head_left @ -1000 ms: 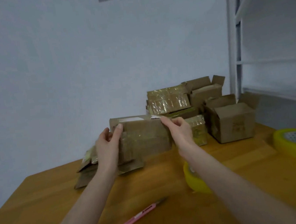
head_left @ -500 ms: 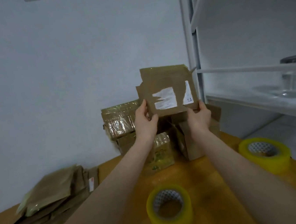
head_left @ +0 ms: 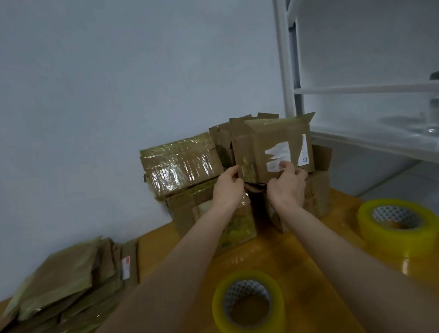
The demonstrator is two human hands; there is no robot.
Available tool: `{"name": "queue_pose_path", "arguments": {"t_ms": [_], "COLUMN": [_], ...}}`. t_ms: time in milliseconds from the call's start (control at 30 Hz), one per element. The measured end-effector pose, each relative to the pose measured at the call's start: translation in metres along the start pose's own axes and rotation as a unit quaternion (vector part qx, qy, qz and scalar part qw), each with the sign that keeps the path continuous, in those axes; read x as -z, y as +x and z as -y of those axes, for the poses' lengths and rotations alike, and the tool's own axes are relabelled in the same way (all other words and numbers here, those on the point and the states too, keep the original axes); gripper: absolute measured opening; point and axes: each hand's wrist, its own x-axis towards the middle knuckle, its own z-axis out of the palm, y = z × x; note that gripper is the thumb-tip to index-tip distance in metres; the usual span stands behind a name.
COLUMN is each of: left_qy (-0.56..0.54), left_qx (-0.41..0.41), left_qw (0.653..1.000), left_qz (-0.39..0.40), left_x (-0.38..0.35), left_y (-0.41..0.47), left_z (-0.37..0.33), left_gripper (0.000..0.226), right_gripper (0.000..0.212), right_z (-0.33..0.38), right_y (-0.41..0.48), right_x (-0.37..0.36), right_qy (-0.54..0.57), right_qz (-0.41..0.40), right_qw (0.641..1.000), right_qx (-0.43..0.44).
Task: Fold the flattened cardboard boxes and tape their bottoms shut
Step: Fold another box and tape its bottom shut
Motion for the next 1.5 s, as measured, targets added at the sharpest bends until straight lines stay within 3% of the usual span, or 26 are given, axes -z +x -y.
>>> {"name": "queue_pose_path", "arguments": {"t_ms": [133, 267, 367, 467, 567, 633, 767, 833, 967, 1067, 1167, 1267, 1400, 1500], "left_qy": [0.064, 0.14, 0.182, 0.224, 0.241, 0.238, 0.192, 0.131, 0.015, -0.049, -0.069, -0.021, 0.04, 0.04], "left_qx": [-0.035, -0.061, -0.054, -0.021, 0.046, 0.107, 0.256, 0.293, 0.262, 0.193, 0.138, 0.127, 0.118, 0.096], "left_qw": [0.997, 0.985, 0.973, 0.952, 0.922, 0.91, 0.896, 0.904, 0.923, 0.92, 0.935, 0.95, 0.942, 0.95], "left_qz": [-0.032, -0.079, -0.128, -0.206, -0.299, -0.324, -0.308, -0.282, -0.281, -0.337, -0.318, -0.286, -0.312, -0.295], "left_x": [0.031, 0.082, 0.13, 0.19, 0.256, 0.297, 0.343, 0.35, 0.356, 0.365, 0.371, 0.368, 0.346, 0.325], "left_y": [-0.022, -0.055, -0.086, -0.114, -0.137, -0.146, -0.153, -0.155, -0.163, -0.171, -0.193, -0.23, -0.288, -0.33], "left_z": [0.014, 0.039, 0.078, 0.129, 0.184, 0.22, 0.274, 0.289, 0.291, 0.265, 0.237, 0.226, 0.222, 0.221], "left_gripper": [0.047, 0.043, 0.039, 0.038, 0.041, 0.044, 0.053, 0.06, 0.078, 0.095, 0.111, 0.119, 0.119, 0.122], "right_gripper": [0.037, 0.031, 0.029, 0.029, 0.036, 0.051, 0.079, 0.075, 0.034, 0.033, 0.028, 0.033, 0.058, 0.069], "right_z": [0.013, 0.038, 0.054, 0.061, 0.069, 0.078, 0.096, 0.101, 0.112, 0.111, 0.106, 0.096, 0.075, 0.056], "right_y": [-0.034, -0.088, -0.136, -0.176, -0.206, -0.218, -0.226, -0.232, -0.247, -0.258, -0.267, -0.28, -0.313, -0.344], "right_x": [-0.008, -0.046, -0.088, -0.14, -0.189, -0.216, -0.259, -0.275, -0.289, -0.279, -0.252, -0.214, -0.169, -0.148], "right_qy": [0.002, -0.012, -0.036, -0.063, -0.053, -0.012, 0.039, 0.039, 0.133, 0.168, 0.173, 0.171, 0.057, 0.063], "right_qz": [-0.028, 0.015, 0.096, 0.236, 0.367, 0.407, 0.428, 0.455, 0.489, 0.493, 0.503, 0.524, 0.538, 0.542], "right_qw": [0.997, 0.988, 0.976, 0.947, 0.911, 0.903, 0.902, 0.89, 0.861, 0.854, 0.846, 0.831, 0.817, 0.812], "right_qx": [0.078, 0.154, 0.193, 0.21, 0.18, 0.138, 0.029, -0.018, -0.048, -0.007, 0.027, 0.077, 0.198, 0.21]}}
